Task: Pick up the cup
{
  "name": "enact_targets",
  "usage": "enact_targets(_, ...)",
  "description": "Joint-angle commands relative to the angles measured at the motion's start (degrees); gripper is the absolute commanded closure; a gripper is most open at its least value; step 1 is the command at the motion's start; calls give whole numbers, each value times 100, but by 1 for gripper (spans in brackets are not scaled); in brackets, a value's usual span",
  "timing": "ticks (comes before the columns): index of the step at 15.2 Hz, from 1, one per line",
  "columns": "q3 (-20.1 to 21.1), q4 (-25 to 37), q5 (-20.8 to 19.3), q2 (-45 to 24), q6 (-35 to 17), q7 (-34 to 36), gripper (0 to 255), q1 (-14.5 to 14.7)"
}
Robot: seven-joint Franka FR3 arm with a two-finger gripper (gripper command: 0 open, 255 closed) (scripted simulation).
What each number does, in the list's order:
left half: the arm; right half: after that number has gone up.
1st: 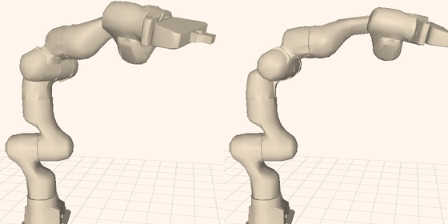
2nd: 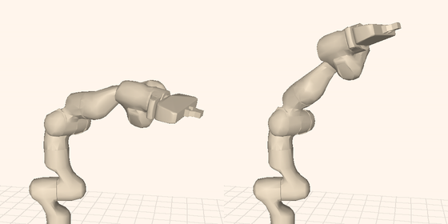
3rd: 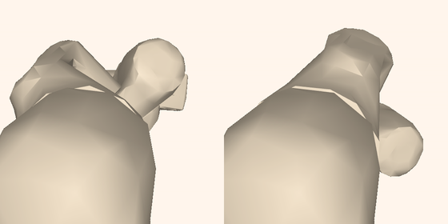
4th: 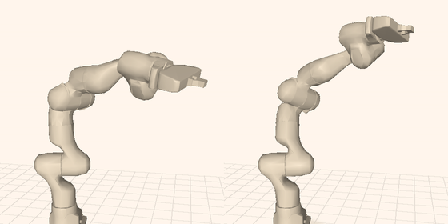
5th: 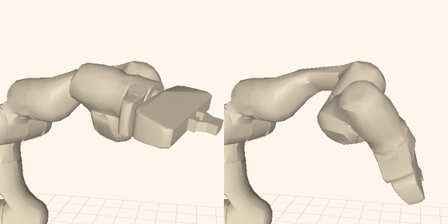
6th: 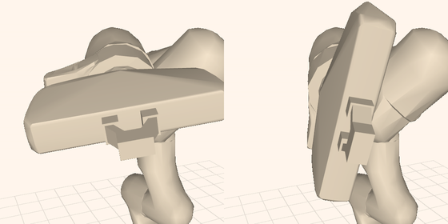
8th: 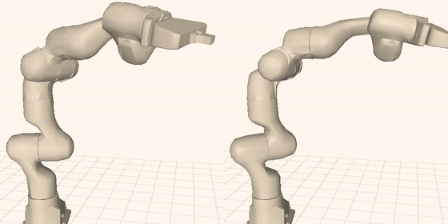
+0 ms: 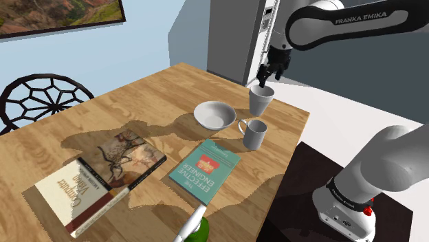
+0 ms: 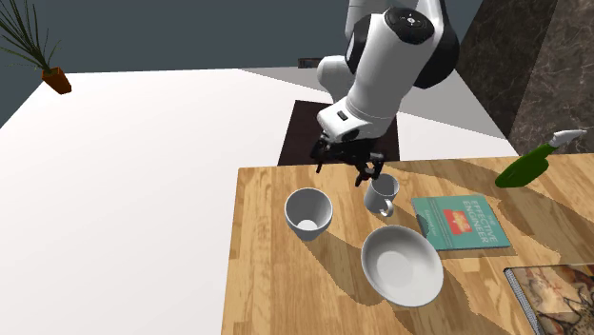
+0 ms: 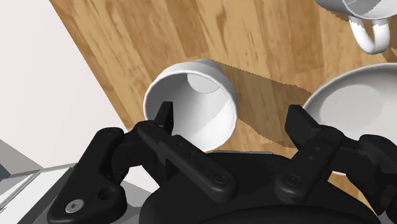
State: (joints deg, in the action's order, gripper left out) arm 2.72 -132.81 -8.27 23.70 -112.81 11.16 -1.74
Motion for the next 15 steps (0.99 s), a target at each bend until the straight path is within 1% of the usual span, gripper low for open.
enact_targets(1,16,94,-44,-421,-260,102,0,-32)
enact_targets(6,52,465,-171,-1471,-763,365,0,-89)
enact_targets(13,50,146,-250,-1697,-1300,477,0,-102)
enact_targets(15,50,122,-258,-1718,-1344,487,0,-103)
